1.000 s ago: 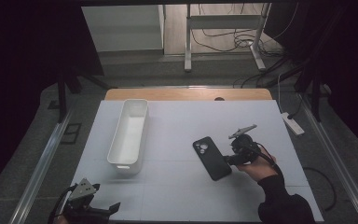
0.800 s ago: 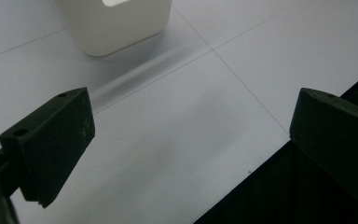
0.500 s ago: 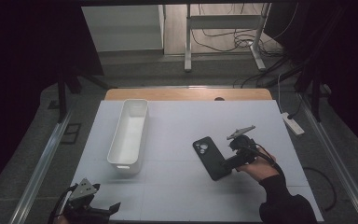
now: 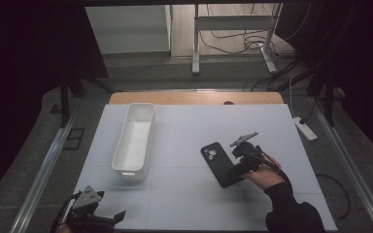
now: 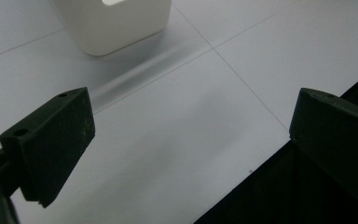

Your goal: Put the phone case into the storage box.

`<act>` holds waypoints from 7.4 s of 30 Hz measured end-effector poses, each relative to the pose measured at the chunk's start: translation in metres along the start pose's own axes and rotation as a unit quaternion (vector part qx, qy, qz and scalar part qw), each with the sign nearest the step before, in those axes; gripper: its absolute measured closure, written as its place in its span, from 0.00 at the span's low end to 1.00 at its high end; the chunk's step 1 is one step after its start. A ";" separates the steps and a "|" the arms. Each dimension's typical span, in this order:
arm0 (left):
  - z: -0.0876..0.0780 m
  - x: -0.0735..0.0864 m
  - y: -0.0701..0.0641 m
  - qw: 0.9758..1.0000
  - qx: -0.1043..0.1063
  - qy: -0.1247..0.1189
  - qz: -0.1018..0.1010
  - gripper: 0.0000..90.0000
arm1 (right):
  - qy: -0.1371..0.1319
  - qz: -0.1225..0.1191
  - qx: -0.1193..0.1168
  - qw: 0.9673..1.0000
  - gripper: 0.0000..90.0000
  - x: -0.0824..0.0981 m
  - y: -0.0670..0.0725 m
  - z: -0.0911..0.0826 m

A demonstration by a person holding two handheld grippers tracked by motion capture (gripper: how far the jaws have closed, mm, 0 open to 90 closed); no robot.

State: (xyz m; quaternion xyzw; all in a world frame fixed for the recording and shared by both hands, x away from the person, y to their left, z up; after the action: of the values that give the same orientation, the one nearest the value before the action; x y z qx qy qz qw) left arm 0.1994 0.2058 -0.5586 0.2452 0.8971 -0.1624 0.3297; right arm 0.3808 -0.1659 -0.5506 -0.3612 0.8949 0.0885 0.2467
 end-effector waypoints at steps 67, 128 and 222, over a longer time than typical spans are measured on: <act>0.001 0.000 0.001 1.000 -0.002 0.003 -0.003 0.01 | 0.039 -0.003 0.016 0.999 0.00 0.009 0.015 0.051; -0.009 -0.020 -0.009 0.997 0.051 -0.054 0.005 0.00 | -0.023 -0.027 -0.033 0.999 0.17 0.002 0.020 0.007; 0.049 -0.154 -0.073 0.957 0.211 -0.121 0.158 0.00 | -0.165 -0.110 -0.195 0.961 0.17 0.015 0.086 -0.076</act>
State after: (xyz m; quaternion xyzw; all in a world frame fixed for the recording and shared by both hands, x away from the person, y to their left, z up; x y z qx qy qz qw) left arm 0.2869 0.0719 -0.4819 0.4264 0.7457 -0.3224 0.3977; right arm 0.2837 -0.1386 -0.4946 -0.4786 0.7623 0.2919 0.3236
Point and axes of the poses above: each handheld gripper's, and its own axes: z roughly forward along the jaws, x roughly out of its underside, y roughly to its left, the point moved 9 cm from there along z, roughly forward along the jaws
